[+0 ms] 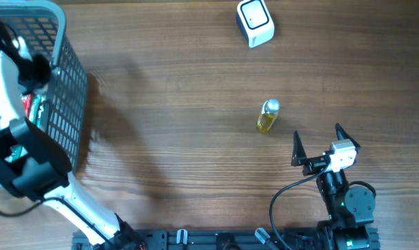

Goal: Scan the item barcode
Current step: 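Grasp the Kleenex tissue pack in the basket with the left gripper, then carry the Kleenex pack to the scanner and place it beside the bottle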

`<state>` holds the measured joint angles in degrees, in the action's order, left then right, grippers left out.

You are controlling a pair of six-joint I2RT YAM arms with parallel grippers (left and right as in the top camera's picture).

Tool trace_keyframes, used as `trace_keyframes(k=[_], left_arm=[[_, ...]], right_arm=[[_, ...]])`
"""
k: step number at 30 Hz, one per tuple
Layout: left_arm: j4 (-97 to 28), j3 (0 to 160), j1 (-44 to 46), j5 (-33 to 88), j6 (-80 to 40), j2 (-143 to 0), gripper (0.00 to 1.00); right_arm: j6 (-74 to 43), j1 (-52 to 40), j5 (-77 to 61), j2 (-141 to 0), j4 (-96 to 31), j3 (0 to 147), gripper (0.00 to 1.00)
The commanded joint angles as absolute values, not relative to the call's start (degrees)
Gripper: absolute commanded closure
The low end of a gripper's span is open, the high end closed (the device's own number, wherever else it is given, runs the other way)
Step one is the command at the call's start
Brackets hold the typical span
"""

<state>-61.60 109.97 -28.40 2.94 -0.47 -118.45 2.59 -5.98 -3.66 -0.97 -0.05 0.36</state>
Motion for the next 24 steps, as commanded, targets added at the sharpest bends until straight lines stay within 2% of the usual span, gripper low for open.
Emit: trace_keyframes(k=[1, 4, 7, 11, 20, 24], left_arm=[[-60.77, 118.85, -28.51, 3.20, -0.47, -106.21, 0.48], [-59.24, 122.45, -28.51, 3.18, -1.56, -100.12, 0.46], [-57.87, 123.17, -28.21, 3.70, -8.36, -92.47, 0.50], [-60.77, 123.17, -24.08, 5.78, -11.44, -86.46, 0.51], [-77.97, 122.85, -0.69, 5.76, -14.39, -88.79, 0.53], [-80.77, 121.27, 9.06, 5.65, -16.62, -92.99, 0.54]], right_arm=[[1.48, -6.15, -4.47, -1.02, 0.10, 0.32, 0.00], [1.45, -6.15, -4.47, -1.02, 0.10, 0.32, 0.00], [1.48, -6.15, -4.47, -1.02, 0.10, 0.32, 0.00], [1.48, -6.15, -4.47, -1.02, 0.10, 0.32, 0.00], [1.48, -6.15, -4.47, -1.02, 0.10, 0.32, 0.00], [1.48, -6.15, -4.47, -1.02, 0.10, 0.32, 0.00]])
